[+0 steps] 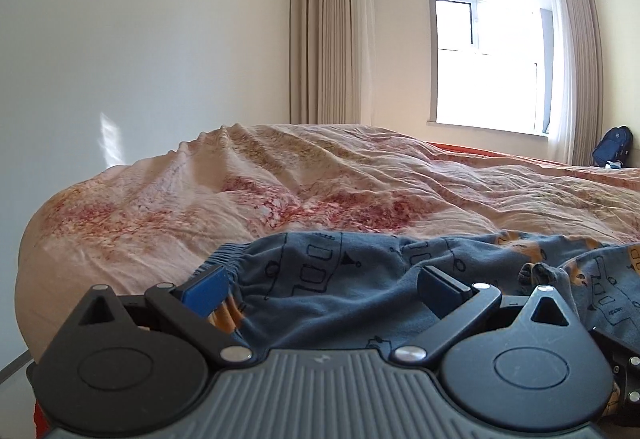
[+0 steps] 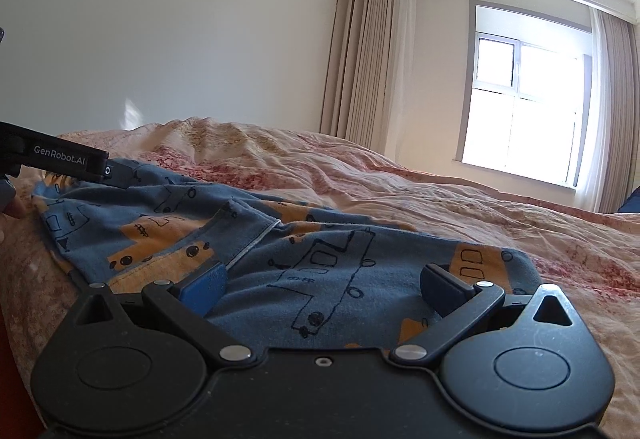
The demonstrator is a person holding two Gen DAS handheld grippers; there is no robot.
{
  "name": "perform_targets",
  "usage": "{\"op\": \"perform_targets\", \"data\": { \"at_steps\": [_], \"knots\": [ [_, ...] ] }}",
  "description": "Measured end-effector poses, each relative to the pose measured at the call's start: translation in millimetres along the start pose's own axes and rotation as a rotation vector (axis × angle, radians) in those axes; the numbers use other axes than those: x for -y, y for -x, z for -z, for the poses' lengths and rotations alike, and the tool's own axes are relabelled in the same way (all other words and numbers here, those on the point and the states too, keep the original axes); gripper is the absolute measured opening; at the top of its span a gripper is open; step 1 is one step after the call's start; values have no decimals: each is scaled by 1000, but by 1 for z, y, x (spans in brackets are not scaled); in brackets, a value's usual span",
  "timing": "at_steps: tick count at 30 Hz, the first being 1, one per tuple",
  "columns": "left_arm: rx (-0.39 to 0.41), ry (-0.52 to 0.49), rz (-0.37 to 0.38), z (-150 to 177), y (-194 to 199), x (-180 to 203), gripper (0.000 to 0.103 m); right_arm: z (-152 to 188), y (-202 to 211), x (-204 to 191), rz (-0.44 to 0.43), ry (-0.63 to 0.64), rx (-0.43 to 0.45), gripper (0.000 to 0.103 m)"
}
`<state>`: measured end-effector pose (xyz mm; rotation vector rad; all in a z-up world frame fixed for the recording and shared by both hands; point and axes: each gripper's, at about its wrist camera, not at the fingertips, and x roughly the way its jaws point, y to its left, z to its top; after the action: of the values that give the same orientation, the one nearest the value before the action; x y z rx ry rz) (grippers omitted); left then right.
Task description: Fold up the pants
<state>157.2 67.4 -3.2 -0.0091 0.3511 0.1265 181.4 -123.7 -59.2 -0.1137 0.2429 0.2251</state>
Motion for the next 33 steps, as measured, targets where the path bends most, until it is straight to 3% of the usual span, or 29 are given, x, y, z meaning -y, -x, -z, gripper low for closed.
{"op": "perform_targets", "data": {
  "at_steps": [4, 10, 20, 24, 29, 33],
  "knots": [
    [-14, 91, -66, 1, 6, -22, 103, 0, 0, 0, 0, 0, 0, 103],
    [-92, 187, -50, 7, 2, -42, 103, 1, 1, -1, 3, 2, 2, 103],
    [-8, -2, 33, -2, 6, 9, 103, 1, 0, -1, 1, 2, 2, 103],
    [-31, 0, 1, 1, 1, 8, 103, 1, 0, -1, 0, 2, 2, 103],
    [-82, 83, -41, 7, -3, -19, 103, 1, 0, -1, 0, 2, 3, 103],
    [-127, 235, 19, 14, -7, -44, 103, 2, 0, -1, 1, 2, 3, 103]
  ]
}}
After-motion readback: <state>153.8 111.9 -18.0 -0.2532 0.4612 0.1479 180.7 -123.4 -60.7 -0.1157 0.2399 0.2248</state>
